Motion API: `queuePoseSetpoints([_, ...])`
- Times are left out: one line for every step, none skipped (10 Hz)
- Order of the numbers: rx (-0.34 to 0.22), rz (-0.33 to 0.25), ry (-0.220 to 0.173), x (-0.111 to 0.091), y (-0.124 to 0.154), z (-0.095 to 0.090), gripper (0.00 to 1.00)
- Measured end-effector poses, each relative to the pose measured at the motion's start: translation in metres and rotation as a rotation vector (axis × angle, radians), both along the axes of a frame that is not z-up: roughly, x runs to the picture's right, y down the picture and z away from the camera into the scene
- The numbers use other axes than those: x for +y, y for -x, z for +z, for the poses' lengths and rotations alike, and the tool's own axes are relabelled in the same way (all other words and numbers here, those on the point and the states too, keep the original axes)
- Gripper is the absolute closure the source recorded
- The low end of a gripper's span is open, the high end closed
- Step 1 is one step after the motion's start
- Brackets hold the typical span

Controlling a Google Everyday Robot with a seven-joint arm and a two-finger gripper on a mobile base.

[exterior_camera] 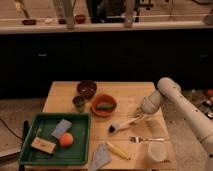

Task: Place brush in table surface

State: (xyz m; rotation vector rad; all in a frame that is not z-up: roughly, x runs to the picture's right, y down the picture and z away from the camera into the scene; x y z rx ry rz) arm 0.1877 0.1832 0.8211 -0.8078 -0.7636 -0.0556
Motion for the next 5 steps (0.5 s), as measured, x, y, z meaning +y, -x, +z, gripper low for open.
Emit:
queuePoseSetpoints([0.001,0.0,0.0,0.0,0.0001,-0.0001,0.2])
queuePoseSetpoints([0.002,0.0,0.001,0.0,0.0003,-0.0001,0.2])
queuePoseSetpoints([0.004,0.002,0.001,-0.0003,-0.0004,-0.0004,0.2])
queuePoseSetpoints([0.005,0.007,-0.002,-0.0014,-0.0017,-0.0012,0.2])
queuePoseSetpoints([0.009,0.021,-0.011,-0.0051,-0.004,-0.0015,0.2])
